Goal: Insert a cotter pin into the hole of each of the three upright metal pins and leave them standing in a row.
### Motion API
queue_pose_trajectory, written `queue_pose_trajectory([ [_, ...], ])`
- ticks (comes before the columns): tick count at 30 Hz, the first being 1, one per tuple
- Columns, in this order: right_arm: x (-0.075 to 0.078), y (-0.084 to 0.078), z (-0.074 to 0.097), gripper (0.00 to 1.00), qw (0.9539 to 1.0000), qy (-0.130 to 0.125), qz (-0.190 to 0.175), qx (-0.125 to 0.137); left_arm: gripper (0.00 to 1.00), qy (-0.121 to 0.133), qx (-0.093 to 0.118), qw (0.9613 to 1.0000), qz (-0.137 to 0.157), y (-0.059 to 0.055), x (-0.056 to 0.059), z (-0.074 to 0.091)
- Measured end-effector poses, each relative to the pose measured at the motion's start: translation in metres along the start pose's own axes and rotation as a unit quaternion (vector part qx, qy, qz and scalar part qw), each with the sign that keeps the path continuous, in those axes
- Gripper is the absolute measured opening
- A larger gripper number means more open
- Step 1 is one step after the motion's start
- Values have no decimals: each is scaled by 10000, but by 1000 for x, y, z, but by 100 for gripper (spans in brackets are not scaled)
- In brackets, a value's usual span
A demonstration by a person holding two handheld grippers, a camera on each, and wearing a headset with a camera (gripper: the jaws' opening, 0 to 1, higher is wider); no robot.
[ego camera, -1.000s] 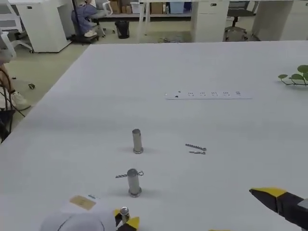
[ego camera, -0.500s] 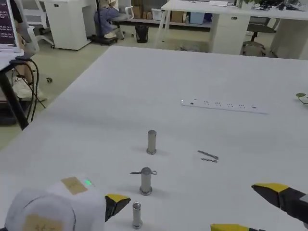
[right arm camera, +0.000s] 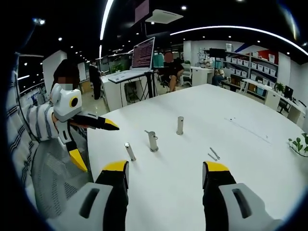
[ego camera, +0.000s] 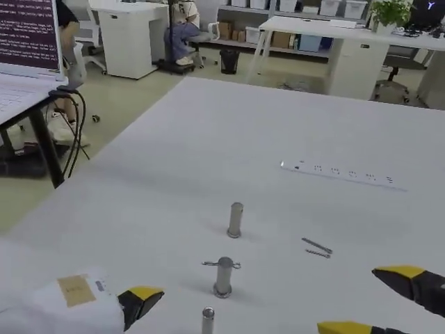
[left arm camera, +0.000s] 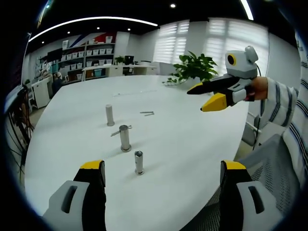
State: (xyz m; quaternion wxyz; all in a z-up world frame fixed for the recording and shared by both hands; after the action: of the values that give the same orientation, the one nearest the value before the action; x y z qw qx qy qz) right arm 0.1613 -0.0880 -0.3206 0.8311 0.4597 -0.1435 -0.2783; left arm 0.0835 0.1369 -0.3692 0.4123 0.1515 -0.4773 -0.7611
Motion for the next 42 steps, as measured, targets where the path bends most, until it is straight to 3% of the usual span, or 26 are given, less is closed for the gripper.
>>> queue_pose_trajectory([
  [3, 8, 4, -5, 55, 9993, 185, 230, -243, 99, 91, 59, 9999, 99, -3, 0, 3],
  [6, 17, 5, -14, 52, 9950, 410, 629, -652, 99, 91, 143, 9995, 283, -5, 1, 4],
  [10, 33, 10, -27, 52, 9870, 556, 1148, -981, 99, 134, 111, 9994, 304, -8, 3, 4],
  [12, 37, 12, -32, 52, 9818, 688, 1329, -1173, 99, 135, 86, 9991, 384, -9, 5, 4],
  [15, 45, 15, -42, 51, 9674, 836, 1857, -1508, 99, 140, 91, 9990, 410, -10, 6, 4],
  [17, 48, 15, -50, 50, 9602, 934, 2043, -1660, 99, 147, 127, 9987, 476, -9, 7, 4],
  [28, 83, 6, -85, 44, 9365, 1197, 2391, -2268, 99, 298, 131, 9978, 583, -8, 3, 7],
  [30, 92, 3, -91, 42, 9304, 1180, 2512, -2395, 99, 335, 146, 9975, 605, -8, 1, 8],
  [42, 122, -7, -124, 34, 9180, 1344, 2520, -2752, 99, 433, 99, 9962, 749, -10, -2, 8],
])
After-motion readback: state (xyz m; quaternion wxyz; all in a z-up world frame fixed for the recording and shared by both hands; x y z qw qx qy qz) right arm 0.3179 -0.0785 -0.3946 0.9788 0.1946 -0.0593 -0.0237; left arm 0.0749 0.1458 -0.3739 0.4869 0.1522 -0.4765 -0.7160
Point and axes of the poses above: the centre of the closed fingertips' face, and the gripper's own axes: z roughly backward along the fingers, x roughly to its right, y roughly out of its top, the point moved 8 cm from there along z, roughly backward along the fingers
